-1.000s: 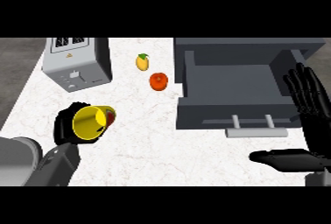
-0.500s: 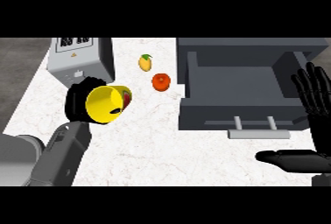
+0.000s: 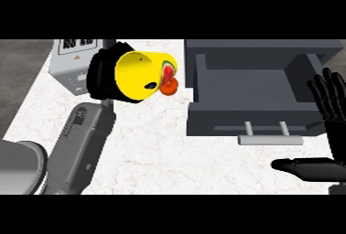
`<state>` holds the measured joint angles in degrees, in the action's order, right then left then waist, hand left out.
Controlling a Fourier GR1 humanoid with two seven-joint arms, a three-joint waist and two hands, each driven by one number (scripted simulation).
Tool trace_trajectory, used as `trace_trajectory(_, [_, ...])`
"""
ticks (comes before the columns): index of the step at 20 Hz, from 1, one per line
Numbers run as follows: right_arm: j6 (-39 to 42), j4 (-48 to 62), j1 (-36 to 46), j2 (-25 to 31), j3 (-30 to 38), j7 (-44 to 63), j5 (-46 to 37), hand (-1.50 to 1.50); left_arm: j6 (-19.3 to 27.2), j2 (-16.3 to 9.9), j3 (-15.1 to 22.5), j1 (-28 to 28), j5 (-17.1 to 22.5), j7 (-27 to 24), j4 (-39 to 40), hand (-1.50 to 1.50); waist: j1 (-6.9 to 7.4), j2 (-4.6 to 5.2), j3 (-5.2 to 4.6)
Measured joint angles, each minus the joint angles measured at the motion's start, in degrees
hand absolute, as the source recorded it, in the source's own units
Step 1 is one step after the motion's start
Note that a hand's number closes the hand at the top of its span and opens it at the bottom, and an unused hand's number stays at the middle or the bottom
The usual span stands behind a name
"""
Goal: Pick up the cup, place it into the drawer and close the drawer
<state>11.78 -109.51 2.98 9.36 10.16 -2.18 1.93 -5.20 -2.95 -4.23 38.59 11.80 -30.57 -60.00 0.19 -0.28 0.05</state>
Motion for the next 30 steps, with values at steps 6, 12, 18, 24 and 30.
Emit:
trace_trajectory(6, [-0.04,-0.74,0.80,0.01,0.09,1.07,0.55,-1.50,6.94,2.05,2.86,9.26,-2.14,8.37,-0.23,1.50,-0.62,0.20,-0.01])
trace_trajectory(12, [1.26,0.23,0.46,0.76,1.12,-0.15,1.56,-1.50,14.40,2.73,6.35,18.95,-0.72,12.14,6.17,1.50,-1.26,0.37,-0.02])
trace_trajectory(18, [1.37,0.16,1.72,0.92,1.11,0.65,1.99,-1.50,19.14,2.90,10.44,25.82,4.89,12.78,15.72,1.50,-1.95,0.56,-0.02])
trace_trajectory(24, [1.14,0.95,1.66,0.33,-0.01,-0.23,0.42,-1.50,22.73,2.94,16.04,30.01,11.39,10.69,24.05,1.50,-2.71,0.72,-0.02])
trace_trajectory(30, [2.03,1.51,2.37,0.94,0.89,-0.40,1.83,-1.50,24.20,2.95,22.80,31.69,16.94,9.49,28.58,1.50,-3.17,0.80,0.00])
